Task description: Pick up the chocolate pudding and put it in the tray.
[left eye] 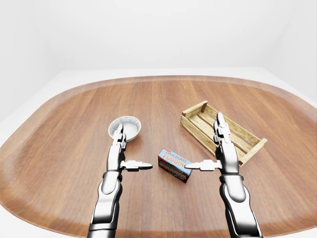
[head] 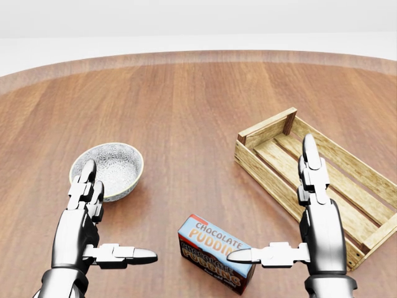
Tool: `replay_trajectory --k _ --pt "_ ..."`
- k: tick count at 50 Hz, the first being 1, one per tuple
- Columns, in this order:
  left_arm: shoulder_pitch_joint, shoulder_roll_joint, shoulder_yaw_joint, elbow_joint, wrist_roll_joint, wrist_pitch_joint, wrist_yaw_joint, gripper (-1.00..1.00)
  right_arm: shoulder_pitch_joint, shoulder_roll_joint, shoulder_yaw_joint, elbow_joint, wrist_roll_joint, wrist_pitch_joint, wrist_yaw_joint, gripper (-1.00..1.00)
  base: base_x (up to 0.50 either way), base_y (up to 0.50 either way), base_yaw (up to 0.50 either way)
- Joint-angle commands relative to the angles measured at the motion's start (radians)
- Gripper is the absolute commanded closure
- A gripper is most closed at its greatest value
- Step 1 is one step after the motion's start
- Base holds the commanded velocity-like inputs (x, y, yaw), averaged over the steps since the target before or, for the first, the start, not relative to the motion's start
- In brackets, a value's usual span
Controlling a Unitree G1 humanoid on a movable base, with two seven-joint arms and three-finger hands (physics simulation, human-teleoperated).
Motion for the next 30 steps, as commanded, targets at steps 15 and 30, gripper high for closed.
replay_trajectory --k 15,30 --pt "0.005 0.001 -0.009 -0.001 0.035 -0.001 0.015 -1.0 0.0 -0.001 0.002 0.009 0.007 0.0 0.008 -1.0 0.0 0.0 0.0" --pt "0.019 0.0 -0.018 0.024 0.058 -0.045 0.003 -1.0 0.025 0.0 0.007 -0.02 -0.009 0.0 0.017 -1.0 0.0 0.0 0.0"
